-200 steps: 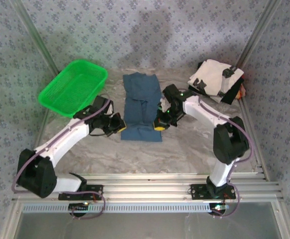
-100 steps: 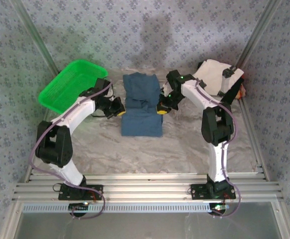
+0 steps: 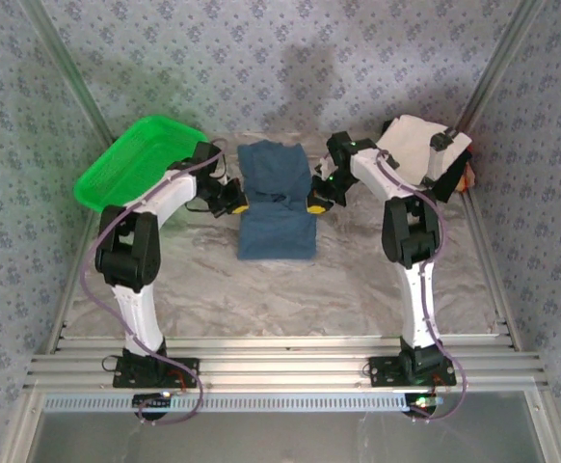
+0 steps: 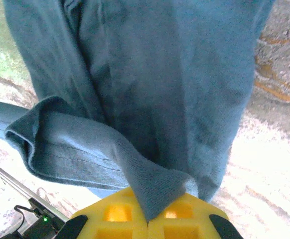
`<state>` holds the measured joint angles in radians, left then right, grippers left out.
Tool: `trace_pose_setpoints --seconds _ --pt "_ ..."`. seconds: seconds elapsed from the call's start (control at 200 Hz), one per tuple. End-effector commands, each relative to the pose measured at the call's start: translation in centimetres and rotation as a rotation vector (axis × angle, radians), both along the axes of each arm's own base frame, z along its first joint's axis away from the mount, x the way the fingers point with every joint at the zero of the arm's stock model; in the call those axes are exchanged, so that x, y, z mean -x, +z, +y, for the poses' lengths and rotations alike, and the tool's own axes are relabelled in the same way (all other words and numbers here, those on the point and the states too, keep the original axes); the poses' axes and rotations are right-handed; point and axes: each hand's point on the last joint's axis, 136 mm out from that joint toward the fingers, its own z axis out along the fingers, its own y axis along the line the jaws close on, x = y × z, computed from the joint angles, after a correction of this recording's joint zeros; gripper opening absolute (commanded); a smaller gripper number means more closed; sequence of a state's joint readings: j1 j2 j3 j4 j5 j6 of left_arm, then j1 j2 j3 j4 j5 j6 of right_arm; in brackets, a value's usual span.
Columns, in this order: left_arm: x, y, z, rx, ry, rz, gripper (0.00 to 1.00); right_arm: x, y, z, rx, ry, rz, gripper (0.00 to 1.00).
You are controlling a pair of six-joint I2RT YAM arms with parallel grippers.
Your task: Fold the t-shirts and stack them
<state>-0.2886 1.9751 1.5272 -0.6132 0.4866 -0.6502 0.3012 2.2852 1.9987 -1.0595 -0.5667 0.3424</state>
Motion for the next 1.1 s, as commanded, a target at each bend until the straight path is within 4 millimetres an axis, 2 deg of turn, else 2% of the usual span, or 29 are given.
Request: trace_pose_setpoints --seconds 0.0,0.1,0.15,0.185,0.23,0.265,0.335,0.415,0.445,0.5,0.535,0.585,0.67,0.685,0.729,0.829,0.889,0.939,1.009,1.094 --pt "-1.9 -0.9 1.0 -0.002 0.015 -0.015 0.00 -1.8 -1.3 -0.3 -0.042 -0.032 0.002 0.02" --pt "-3.9 -1.2 0.9 0.005 0.019 -0.028 0.00 -4.0 -2.5 -0.3 -0.059 -0.097 -0.010 0.06" --pt "-4.8 -1.1 0.7 0.002 0.010 -0.032 0.02 -5.2 -2.8 -0.6 -0.068 -0.123 -0.016 0.17" --pt "-5.7 -0.7 0.5 0.008 0.002 -0.050 0.11 -6.0 -3.0 -0.9 -0.070 -0.139 -0.021 0.34" --pt "-6.8 -0.1 0.8 -0.004 0.014 -0.067 0.32 -7.4 -2.4 -1.2 -0.088 -0.150 -0.066 0.45" --pt "-7.8 0.7 1.2 -0.003 0.041 -0.081 0.44 -8.8 -1.3 -1.1 -0.130 -0.187 -0.104 0.51" --pt "-9.8 4.0 1.3 0.061 0.078 -0.140 0.54 -11.7 2.6 -1.4 -0.211 -0.254 -0.213 0.61" --pt "-11.4 10.1 1.1 0.097 0.097 -0.262 0.61 -13.5 8.4 -2.0 -0.260 -0.277 -0.363 0.64" --pt "-11.6 12.1 1.0 0.114 0.101 -0.297 0.62 -13.5 10.4 -2.2 -0.273 -0.274 -0.402 0.65" --pt "-11.2 15.1 0.9 0.139 0.104 -0.346 0.64 -12.6 12.8 -2.5 -0.284 -0.266 -0.434 0.65" --pt "-10.7 16.6 0.8 0.146 0.099 -0.372 0.66 -11.7 13.7 -2.7 -0.284 -0.258 -0.437 0.65" --pt "-9.7 17.5 0.7 0.143 0.090 -0.384 0.66 -10.2 13.9 -3.1 -0.271 -0.252 -0.425 0.64" --pt "-6.8 16.3 1.2 0.107 0.073 -0.332 0.65 -7.5 13.5 -3.4 -0.264 -0.227 -0.426 0.60" --pt "-6.2 15.2 1.2 0.097 0.070 -0.306 0.65 -6.8 12.9 -3.2 -0.271 -0.225 -0.404 0.59" --pt "-4.5 13.8 1.6 0.080 0.069 -0.278 0.63 -5.4 12.0 -2.5 -0.297 -0.215 -0.380 0.56" --pt "-1.5 10.1 2.0 0.078 0.084 -0.210 0.46 -2.3 8.4 -0.8 -0.321 -0.193 -0.287 0.33" --pt "-0.3 7.7 2.1 0.066 0.093 -0.169 0.30 -1.3 6.5 0.4 -0.330 -0.181 -0.252 0.16" --pt "0.4 6.1 1.6 0.069 0.082 -0.133 0.19 -0.8 5.2 1.7 -0.332 -0.160 -0.229 0.07" --pt "1.2 4.0 1.0 0.040 0.058 -0.094 0.08 -0.4 3.6 3.3 -0.331 -0.153 -0.190 0.03" --pt "1.5 1.3 0.5 0.031 0.047 -0.039 0.02 -0.7 2.0 4.8 -0.339 -0.151 -0.165 0.02"
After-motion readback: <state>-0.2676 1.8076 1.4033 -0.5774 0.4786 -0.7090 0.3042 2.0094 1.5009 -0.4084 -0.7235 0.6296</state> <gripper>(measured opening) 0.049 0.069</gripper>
